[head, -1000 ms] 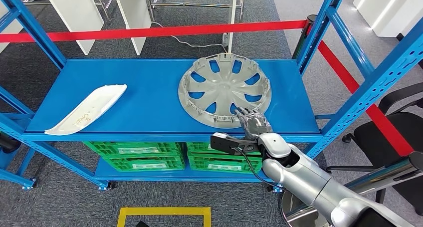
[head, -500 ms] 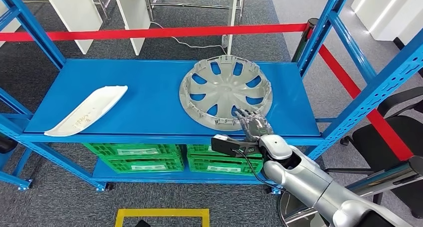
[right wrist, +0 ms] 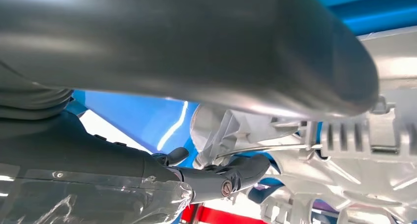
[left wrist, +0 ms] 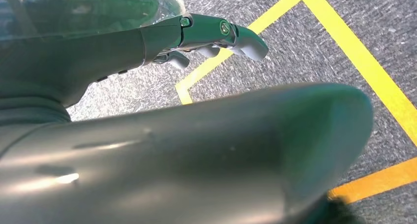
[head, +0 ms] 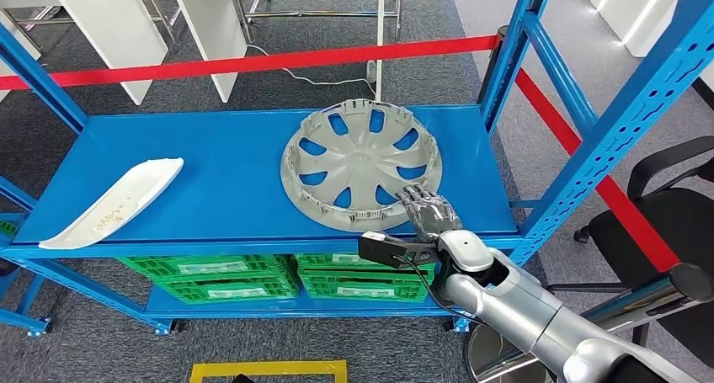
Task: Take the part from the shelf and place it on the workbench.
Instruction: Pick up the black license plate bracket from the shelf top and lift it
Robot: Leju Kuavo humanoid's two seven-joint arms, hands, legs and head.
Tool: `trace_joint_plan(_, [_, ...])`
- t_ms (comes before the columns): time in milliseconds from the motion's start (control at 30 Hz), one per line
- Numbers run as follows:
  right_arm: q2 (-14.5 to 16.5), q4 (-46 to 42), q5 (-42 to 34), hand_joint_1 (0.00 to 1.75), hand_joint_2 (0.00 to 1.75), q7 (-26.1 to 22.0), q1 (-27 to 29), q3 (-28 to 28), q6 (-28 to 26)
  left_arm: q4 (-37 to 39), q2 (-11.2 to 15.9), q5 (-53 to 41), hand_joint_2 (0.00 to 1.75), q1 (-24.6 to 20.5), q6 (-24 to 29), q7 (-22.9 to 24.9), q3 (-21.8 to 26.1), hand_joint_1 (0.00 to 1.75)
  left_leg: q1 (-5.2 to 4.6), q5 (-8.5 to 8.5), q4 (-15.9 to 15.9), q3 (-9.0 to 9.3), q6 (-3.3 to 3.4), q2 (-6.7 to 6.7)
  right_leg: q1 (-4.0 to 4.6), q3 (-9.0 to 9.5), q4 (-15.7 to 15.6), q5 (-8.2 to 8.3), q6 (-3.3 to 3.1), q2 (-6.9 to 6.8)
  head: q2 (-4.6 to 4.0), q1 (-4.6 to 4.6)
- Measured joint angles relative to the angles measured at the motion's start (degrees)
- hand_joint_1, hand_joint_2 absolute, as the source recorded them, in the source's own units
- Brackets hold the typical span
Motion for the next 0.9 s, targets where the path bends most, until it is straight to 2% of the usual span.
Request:
trace_joint_plan(33, [0.0, 0.0, 0.0, 0.0, 0.0, 0.0, 0.1, 0.0, 0.0, 0.0, 0.0, 0.0, 0.0, 0.1, 0.0, 0.0, 0.0, 0.0, -0.02, -0.16, 2.2, -1.29, 0.1, 0.0, 0.15, 0.19, 0.0, -0.16, -0.13, 0.06, 0.0, -0.01])
trace_joint_plan(67, [0.0, 0.0, 0.0, 0.0, 0.0, 0.0, 0.2, 0.0, 0.0, 0.0, 0.0, 0.0, 0.0, 0.1, 0.1, 0.0, 0.0, 0.0, -0.07, 0.84, 2.2, -1.62, 0.3, 0.0, 0.29, 0.45, 0.0, -0.34, -0.19, 0.15, 0.0, -0.02])
trace_joint_plan(100, [0.0, 0.0, 0.0, 0.0, 0.0, 0.0, 0.2, 0.0, 0.0, 0.0, 0.0, 0.0, 0.0, 0.1, 0.1, 0.0, 0.0, 0.0, -0.16, 2.84, 0.1, -0.93, 0.62, -0.01, 0.41, 0.82, 0.0, -0.58, -0.19, 0.26, 0.0, -0.02])
trace_joint_plan(133, [0.0, 0.0, 0.0, 0.0, 0.0, 0.0, 0.3, 0.0, 0.0, 0.0, 0.0, 0.1, 0.0, 0.1, 0.2, 0.0, 0.0, 0.0, -0.35, 5.29, -3.6, 0.45, 1.08, -0.02, 0.48, 1.22, 0.0, -0.87, -0.14, 0.33, 0.0, -0.02])
trace_joint_plan(167, [-0.1, -0.1, 0.1, 0.0, 0.0, 0.0, 0.2, 0.0, 0.0, 0.0, 0.0, 0.1, 0.0, 0.1, 0.3, 0.0, 0.0, 0.0, -0.57, 7.11, -7.0, 1.86, 1.54, -0.04, 0.61, 1.52, 0.0, -1.14, -0.01, 0.39, 0.0, 0.04])
trace_joint_plan(200, [-0.1, -0.1, 0.1, 0.0, 0.0, 0.1, 0.3, 0.0, -0.1, 0.0, 0.0, 0.2, 0.0, 0.1, 0.5, -0.1, 0.0, 0.0, -0.81, 8.2, -9.7, 3.0, 1.95, -0.05, 0.64, 1.68, 0.0, -1.33, 0.19, 0.45, 0.0, 0.07])
trace_joint_plan(233, [-0.2, -0.2, 0.2, 0.0, 0.0, 0.1, 0.3, -0.1, -0.1, 0.0, 0.1, 0.3, 0.0, 0.1, 0.6, -0.1, 0.0, 0.0, -0.98, 8.42, -11.4, 3.71, 2.17, -0.05, 0.7, 1.64, 0.0, -1.53, 0.37, 0.48, 0.0, 0.08])
trace_joint_plan(367, [-0.6, -0.3, 0.7, 0.0, 0.0, 0.2, 0.4, -0.2, -0.1, 0.0, 0.1, 0.5, 0.0, 0.1, 0.7, -0.3, 0.0, 0.0, -0.86, 7.05, -12.8, 4.35, 1.07, -0.1, 0.72, 1.43, 0.1, -1.75, 0.51, 0.52, 0.0, 0.12])
trace_joint_plan(533, [-0.8, -0.4, 1.0, 0.0, 0.0, 0.2, 0.4, -0.2, -0.1, 0.0, 0.0, 0.6, 0.0, 0.0, 0.7, -0.5, 0.1, 0.0, -0.89, 6.93, -12.8, 4.37, 1.54, -0.12, 0.74, 1.77, -0.5, -1.57, 0.82, 0.52, 0.0, 0.11])
trace_joint_plan(700, [-0.9, -1.1, 1.2, 0.0, 0.0, 0.2, 0.4, -0.3, -0.1, 0.0, 0.0, 0.7, 0.0, 0.1, 0.3, -0.6, 0.1, 0.0, -0.89, 6.94, -12.7, 4.37, 1.66, -0.12, 0.74, 1.8, -0.7, -1.48, 1.1, 0.51, 0.0, 0.09])
trace_joint_plan(900, [-1.2, -3.6, -0.2, 0.0, 0.0, 0.7, 0.1, -1.0, -0.2, 0.0, -0.3, 1.0, 0.0, 0.1, -0.3, -1.3, 0.1, 0.0, -0.86, 7.02, -12.7, 4.43, 1.76, -0.13, 0.79, 1.79, -0.7, -1.46, 1.11, 0.5, 0.0, 0.08])
